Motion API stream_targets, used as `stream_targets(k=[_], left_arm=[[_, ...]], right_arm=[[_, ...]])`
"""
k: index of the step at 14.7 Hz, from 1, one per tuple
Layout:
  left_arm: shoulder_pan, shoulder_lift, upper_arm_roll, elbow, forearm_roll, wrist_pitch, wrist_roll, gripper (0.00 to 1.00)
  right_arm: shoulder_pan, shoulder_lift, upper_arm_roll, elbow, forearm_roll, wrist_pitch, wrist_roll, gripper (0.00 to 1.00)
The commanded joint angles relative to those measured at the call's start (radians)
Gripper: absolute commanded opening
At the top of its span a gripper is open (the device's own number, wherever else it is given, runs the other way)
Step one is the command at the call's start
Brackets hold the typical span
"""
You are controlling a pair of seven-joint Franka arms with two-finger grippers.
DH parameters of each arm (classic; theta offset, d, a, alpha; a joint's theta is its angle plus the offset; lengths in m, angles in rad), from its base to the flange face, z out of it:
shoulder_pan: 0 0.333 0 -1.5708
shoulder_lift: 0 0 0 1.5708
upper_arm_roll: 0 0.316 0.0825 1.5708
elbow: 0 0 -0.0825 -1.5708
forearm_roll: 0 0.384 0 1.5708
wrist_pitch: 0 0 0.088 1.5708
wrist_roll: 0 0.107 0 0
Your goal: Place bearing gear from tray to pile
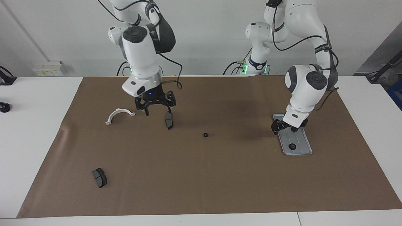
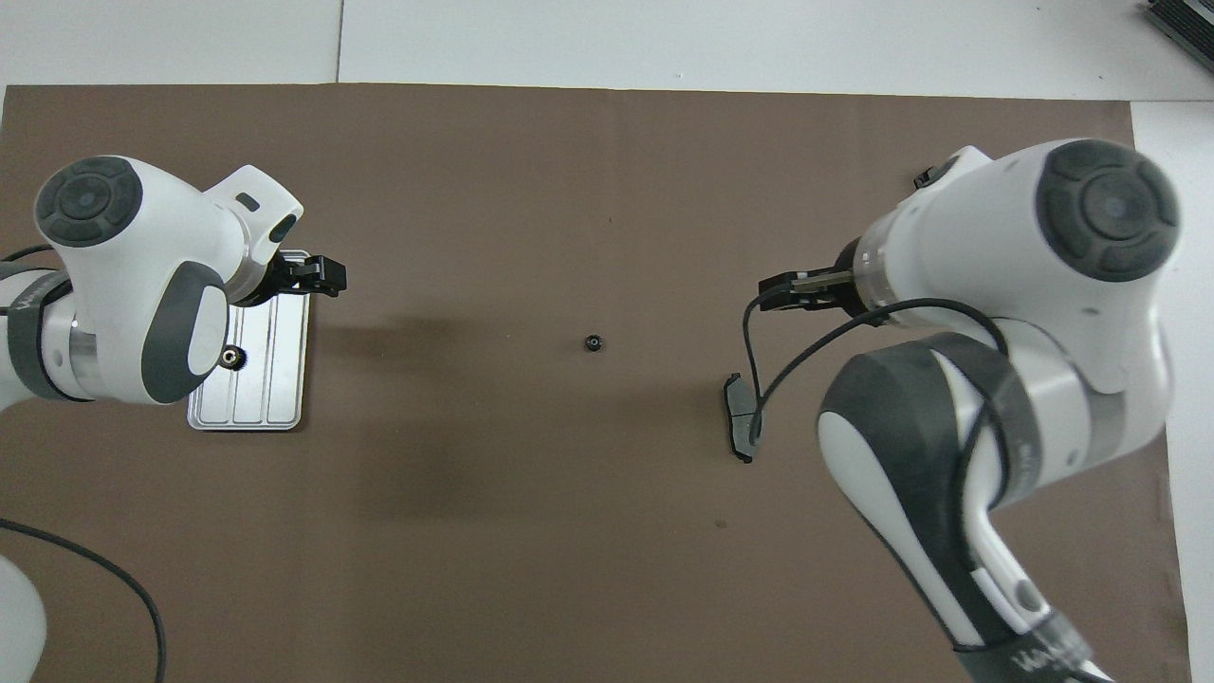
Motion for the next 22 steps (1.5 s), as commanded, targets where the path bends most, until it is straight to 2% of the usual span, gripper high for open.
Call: stream_targets(k=[1, 5, 7, 9, 12, 14, 15, 17, 20, 22], left_arm=[[0.085, -0.065, -0.015, -0.104, -0.013, 0.028, 0.115, 1.00], [0.131, -0.088, -0.014, -0.204, -0.056, 0.146, 0.199, 1.00], [0.134, -0.091, -0.014, -0.234, -0.056, 0.174, 0.201, 0.98], [0.132, -0.095, -0.014, -0.264, -0.056, 0.218, 0.199, 0.85], [0.132, -0.079, -0.014, -0.265, -0.056, 0.232, 0.199, 0.79], [0.132, -0.068, -0.015, -0.267, -0.056, 0.234, 0.199, 0.74], [0.132, -0.064, -0.014, -0.267, -0.056, 0.235, 0.201, 0.70], [0.132, -0.050, -0.015, -0.264, -0.056, 0.235, 0.205, 0.65], [0.134, -0.045, -0.014, -0.259, -0.056, 0.235, 0.207, 0.61], [0.137, -0.039, -0.014, -0.255, -0.056, 0.237, 0.219, 0.60]], right_arm=[[0.060, 0.127, -0.003, 0.090, -0.015, 0.051, 0.102, 1.00], [0.177, 0.294, -0.003, 0.123, -0.032, 0.149, 0.197, 1.00], [0.165, 0.307, -0.003, 0.123, -0.053, 0.196, 0.197, 1.00], [0.177, 0.345, -0.003, 0.124, -0.059, 0.220, 0.203, 1.00], [0.183, 0.348, -0.003, 0.109, -0.059, 0.236, 0.199, 1.00], [0.182, 0.347, -0.003, 0.109, -0.063, 0.156, 0.167, 0.74], [0.183, 0.347, -0.003, 0.111, -0.063, 0.136, 0.155, 0.67], [0.197, 0.347, -0.003, 0.112, -0.061, 0.130, 0.156, 0.59], [0.199, 0.345, -0.003, 0.117, -0.052, 0.137, 0.156, 0.59], [0.200, 0.345, -0.003, 0.120, -0.055, 0.140, 0.159, 0.52]])
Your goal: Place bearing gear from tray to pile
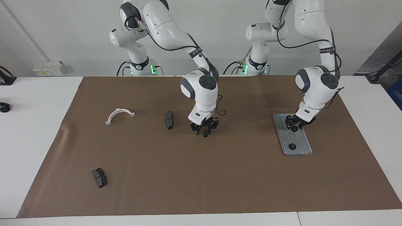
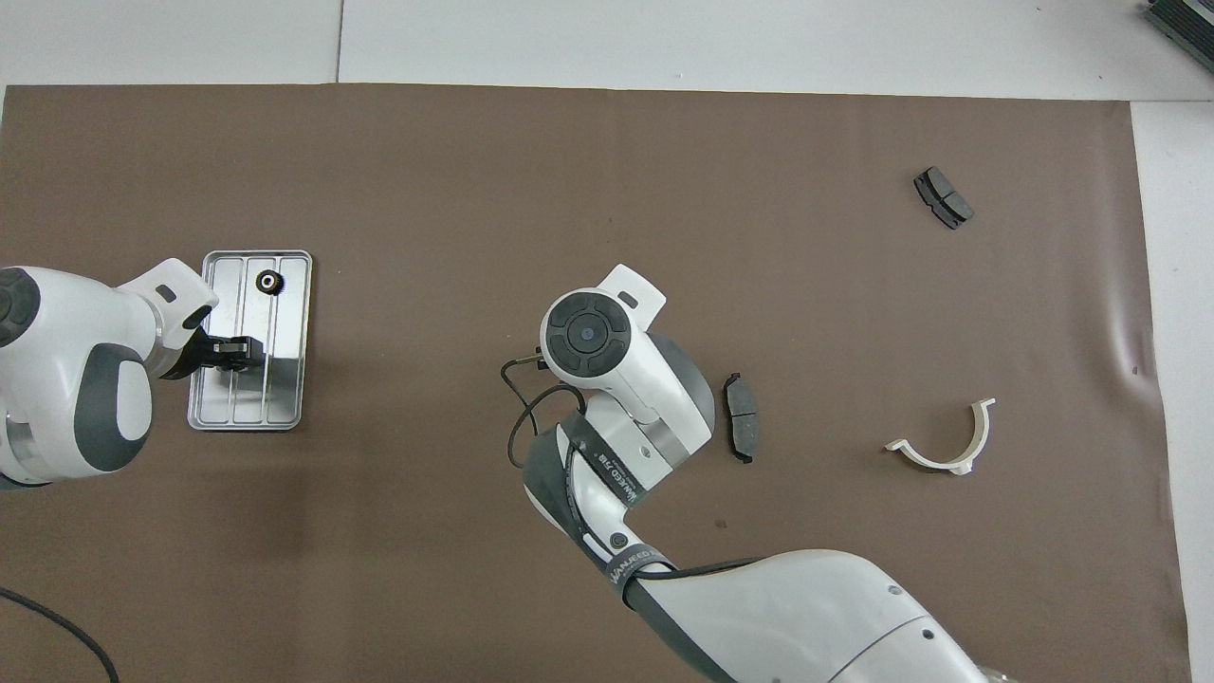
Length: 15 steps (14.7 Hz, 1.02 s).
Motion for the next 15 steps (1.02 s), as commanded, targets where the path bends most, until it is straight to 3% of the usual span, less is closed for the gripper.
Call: stream_targets(k=[1, 11, 12, 15], left_arm=[[0.030, 0.012, -0.005, -0.008, -0.015, 0.031, 0.039, 0.60], [0.035, 0.020, -0.006, -0.005, -0.052, 0.063, 0.053, 0.50], [0.035, 0.020, -0.006, -0.003, -0.052, 0.063, 0.053, 0.46], [0.032, 0.017, -0.005, 0.015, -0.052, 0.046, 0.053, 0.18]], right_arm=[[-0.002, 0.004, 0.000, 0.016, -0.014, 0.005, -0.009, 0.52], [-0.002, 0.004, 0.000, -0.004, -0.021, 0.049, -0.005, 0.52], [-0.002, 0.004, 0.000, -0.010, -0.022, 0.049, -0.006, 0.52], [-0.002, 0.004, 0.000, -0.015, -0.022, 0.049, -0.005, 0.52]])
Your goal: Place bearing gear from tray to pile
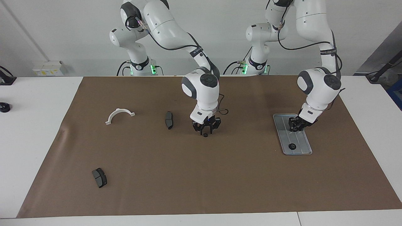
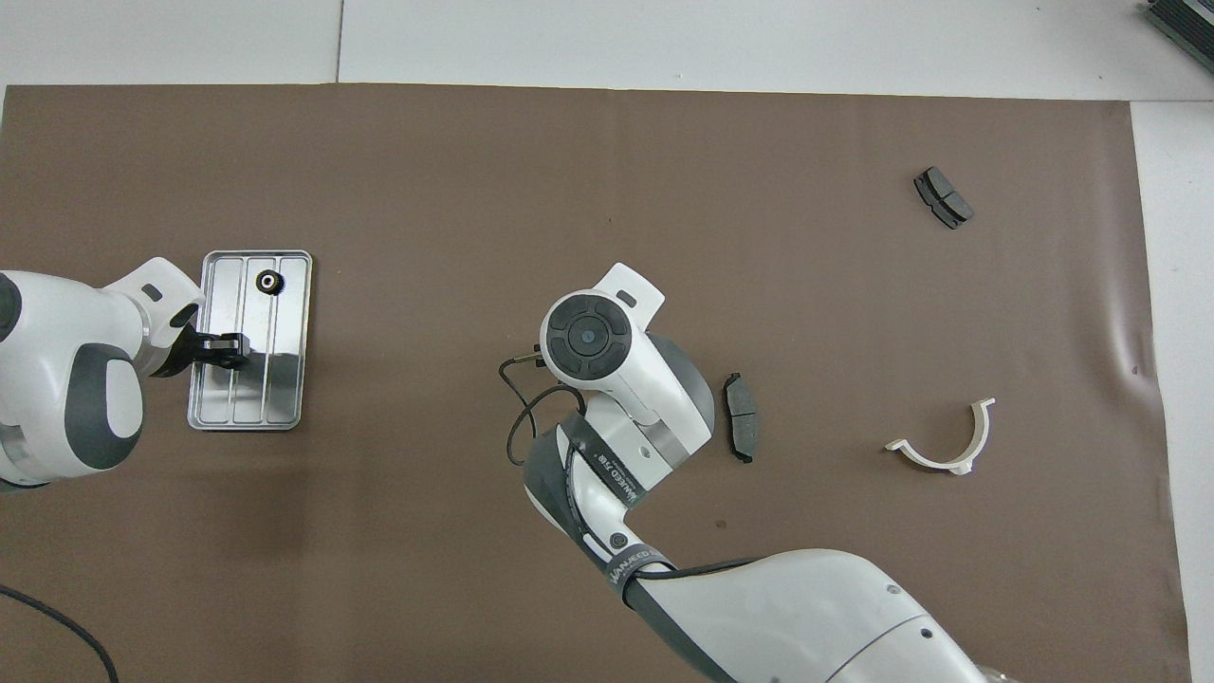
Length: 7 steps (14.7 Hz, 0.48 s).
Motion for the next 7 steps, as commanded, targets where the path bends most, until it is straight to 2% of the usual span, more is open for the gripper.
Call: stream_targets(k=[1, 2, 4, 5, 6, 7], left_arm=[[0.002, -0.006, -0.002, 0.012, -0.021, 0.005, 0.026, 0.13], [-0.001, -0.021, -0.002, 0.016, -0.021, -0.007, 0.022, 0.05], [-0.004, -0.050, -0.014, 0.031, -0.021, -0.044, 0.016, 0.03], [-0.029, -0.060, -0.015, 0.042, -0.021, -0.061, 0.011, 0.03], [-0.053, -0.067, -0.013, 0.055, -0.021, -0.087, 0.002, 0.03], [-0.076, -0.070, -0.011, 0.075, -0.020, -0.120, -0.021, 0.03]], right_arm=[[-0.002, 0.001, 0.000, -0.010, -0.017, 0.020, -0.005, 0.52], [-0.002, 0.001, 0.000, -0.009, -0.017, 0.021, -0.005, 0.52], [-0.002, 0.001, 0.000, -0.010, -0.017, 0.021, -0.005, 0.47], [-0.002, 0.001, 0.000, -0.010, -0.017, 0.020, -0.003, 0.32], [0.000, 0.000, 0.000, -0.010, -0.017, 0.020, -0.003, 0.12], [-0.002, 0.000, 0.000, -0.010, -0.017, 0.020, -0.003, 0.00]])
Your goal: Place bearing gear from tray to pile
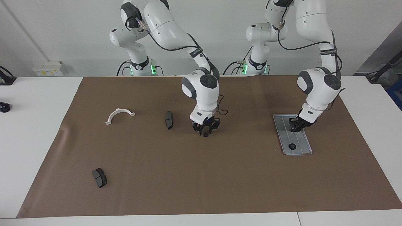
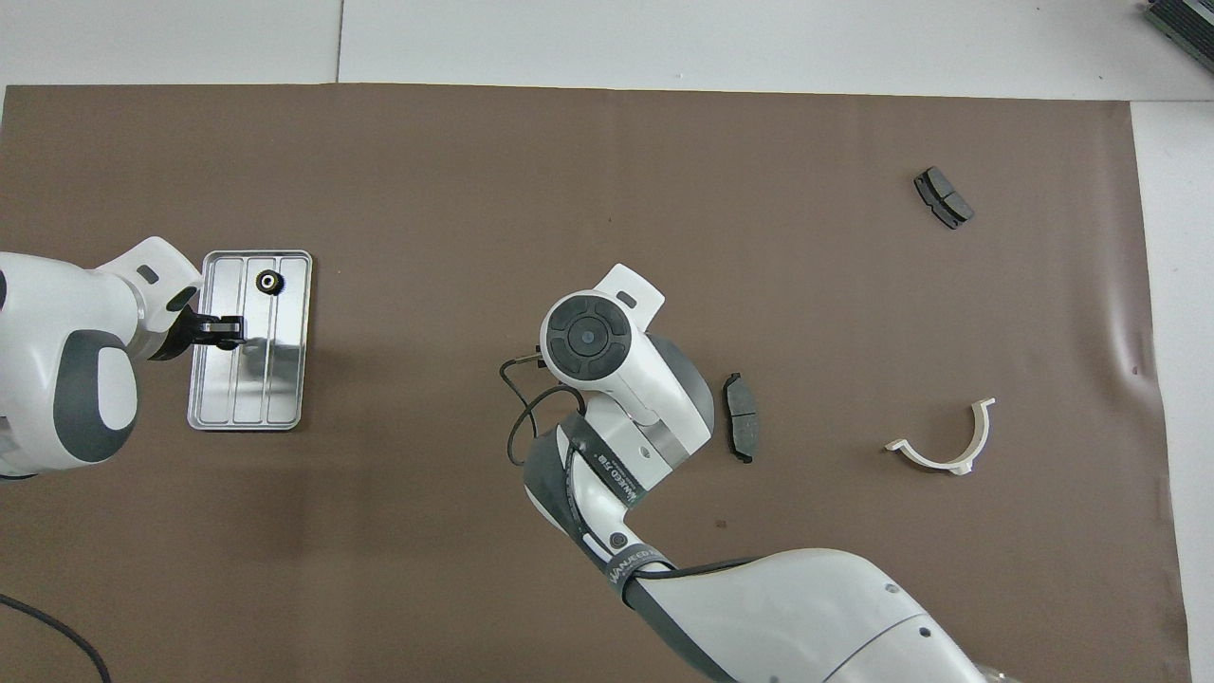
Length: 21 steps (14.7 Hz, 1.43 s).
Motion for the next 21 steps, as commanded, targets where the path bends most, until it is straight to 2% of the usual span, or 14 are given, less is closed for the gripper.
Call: stream_targets(k=[1, 4, 6, 10, 14, 18, 21], left_arm=[[-0.082, -0.027, 0.008, 0.039, -0.015, -0.085, -0.059, 0.03], [-0.193, -0.021, 0.010, 0.045, 0.014, -0.063, -0.222, 0.02], [-0.258, -0.009, 0.010, 0.070, 0.037, -0.056, -0.316, 0.00], [-0.404, 0.079, 0.012, 0.169, 0.045, -0.070, -0.498, 0.00], [-0.536, 0.175, 0.012, 0.279, 0.137, -0.090, -0.726, 0.00], [-0.627, 0.257, 0.012, 0.382, 0.138, -0.132, -0.828, 0.00], [-0.665, 0.277, 0.008, 0.396, 0.144, -0.116, -0.842, 0.00]], right_arm=[[-0.002, -0.001, 0.000, -0.011, -0.016, 0.015, -0.003, 0.00], [-0.008, -0.006, -0.002, 0.013, -0.016, -0.034, -0.008, 0.00], [-0.039, -0.043, -0.014, 0.017, -0.018, -0.049, -0.023, 0.00], [-0.210, -0.150, -0.009, 0.007, -0.004, -0.141, -0.247, 0.00], [-0.361, -0.176, -0.008, 0.001, -0.001, -0.210, -0.478, 0.00], [-0.493, -0.179, -0.005, -0.046, 0.010, -0.166, -0.646, 0.00], [-0.531, -0.149, -0.006, -0.071, 0.108, -0.034, -0.651, 0.00]])
